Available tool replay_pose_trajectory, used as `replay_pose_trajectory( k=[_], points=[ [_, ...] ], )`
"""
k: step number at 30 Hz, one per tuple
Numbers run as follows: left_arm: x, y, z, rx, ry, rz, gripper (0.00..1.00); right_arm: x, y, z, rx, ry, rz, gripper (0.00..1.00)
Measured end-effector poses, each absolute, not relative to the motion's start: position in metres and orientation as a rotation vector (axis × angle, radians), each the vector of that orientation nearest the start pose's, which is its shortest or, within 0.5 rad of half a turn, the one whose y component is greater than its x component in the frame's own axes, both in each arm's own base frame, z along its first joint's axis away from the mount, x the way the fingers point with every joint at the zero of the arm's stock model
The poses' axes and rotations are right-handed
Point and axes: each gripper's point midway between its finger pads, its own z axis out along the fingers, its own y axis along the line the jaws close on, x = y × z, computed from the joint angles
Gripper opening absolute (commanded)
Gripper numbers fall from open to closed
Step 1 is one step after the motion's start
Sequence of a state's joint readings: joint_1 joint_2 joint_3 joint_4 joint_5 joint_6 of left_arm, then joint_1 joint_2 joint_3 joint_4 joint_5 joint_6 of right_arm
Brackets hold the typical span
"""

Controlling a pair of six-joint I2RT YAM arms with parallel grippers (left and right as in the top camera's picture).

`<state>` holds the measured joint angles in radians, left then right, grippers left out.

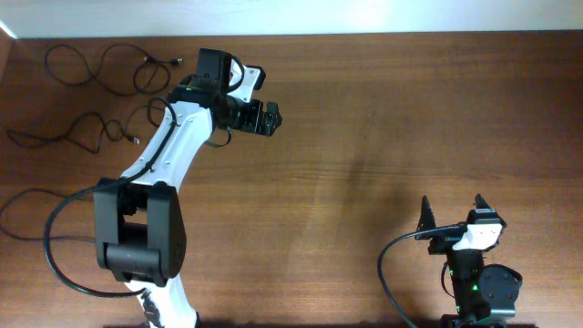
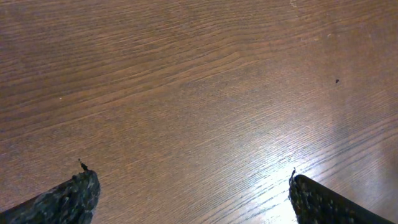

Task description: Untangle cables

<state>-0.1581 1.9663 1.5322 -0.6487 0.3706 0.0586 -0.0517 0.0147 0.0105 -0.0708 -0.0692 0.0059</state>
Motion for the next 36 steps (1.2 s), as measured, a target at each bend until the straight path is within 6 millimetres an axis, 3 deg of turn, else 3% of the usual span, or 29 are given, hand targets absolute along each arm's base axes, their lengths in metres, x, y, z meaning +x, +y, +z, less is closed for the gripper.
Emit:
replay_pose_trajectory(
  k=[36],
  points=[
    [0.4633,-0.1369,0.1016,0.406,2.598,-0.524,0.99,0.2464,0.0010,0.1575,-0.063,1.646,-0.029,0.98]
  ],
)
